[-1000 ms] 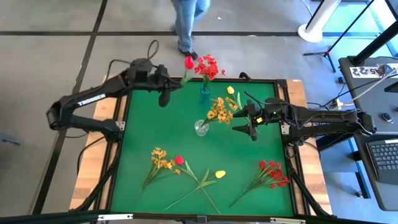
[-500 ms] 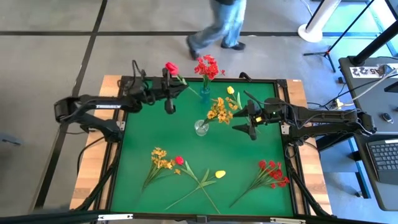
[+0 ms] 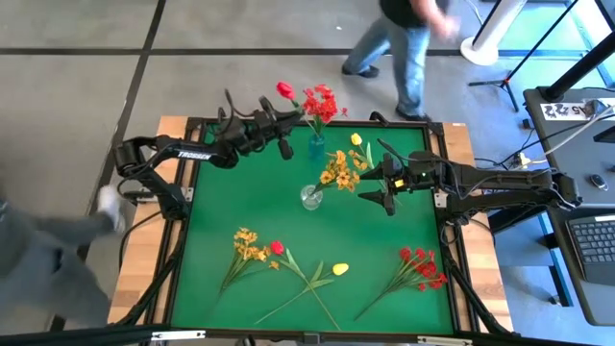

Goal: Sort flowers into vase by color
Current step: Put the top red flower into the blue vase

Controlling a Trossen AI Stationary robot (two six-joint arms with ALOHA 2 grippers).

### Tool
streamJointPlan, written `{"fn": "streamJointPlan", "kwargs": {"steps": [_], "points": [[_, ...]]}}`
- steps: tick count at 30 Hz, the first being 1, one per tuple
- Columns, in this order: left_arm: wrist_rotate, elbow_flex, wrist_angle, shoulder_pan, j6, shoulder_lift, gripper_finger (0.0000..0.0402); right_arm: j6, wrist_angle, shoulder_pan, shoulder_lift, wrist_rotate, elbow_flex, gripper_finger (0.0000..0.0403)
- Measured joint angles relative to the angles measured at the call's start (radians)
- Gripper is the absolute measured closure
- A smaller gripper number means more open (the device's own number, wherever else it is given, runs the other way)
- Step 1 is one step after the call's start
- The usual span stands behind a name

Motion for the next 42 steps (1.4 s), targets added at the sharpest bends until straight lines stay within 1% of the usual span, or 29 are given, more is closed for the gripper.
{"fn": "streamJointPlan", "kwargs": {"steps": [4, 13, 24, 32, 38, 42], "points": [[-0.013, 0.002, -0.011, 0.006, 0.033, 0.000, 0.0401, 0.003, 0.000, 0.000, 0.000, 0.000, 0.000, 0.0107], [-0.006, 0.002, -0.085, 0.014, 0.012, 0.000, 0.0401, 0.026, 0.000, 0.000, 0.000, 0.017, 0.000, 0.0107], [-0.006, 0.002, -0.120, 0.014, 0.006, -0.001, 0.0401, 0.026, 0.001, 0.000, 0.000, 0.019, 0.000, 0.0107], [-0.017, 0.002, -0.199, 0.014, 0.007, -0.001, 0.0401, 0.026, 0.005, 0.000, 0.000, 0.017, 0.000, 0.0107], [-0.019, 0.002, -0.209, 0.014, 0.006, -0.002, 0.0401, 0.026, 0.005, 0.000, 0.000, 0.016, 0.000, 0.0107], [-0.022, 0.002, -0.268, 0.011, 0.002, -0.026, 0.0401, 0.026, 0.004, 0.000, 0.000, 0.016, 0.000, 0.0107]]}}
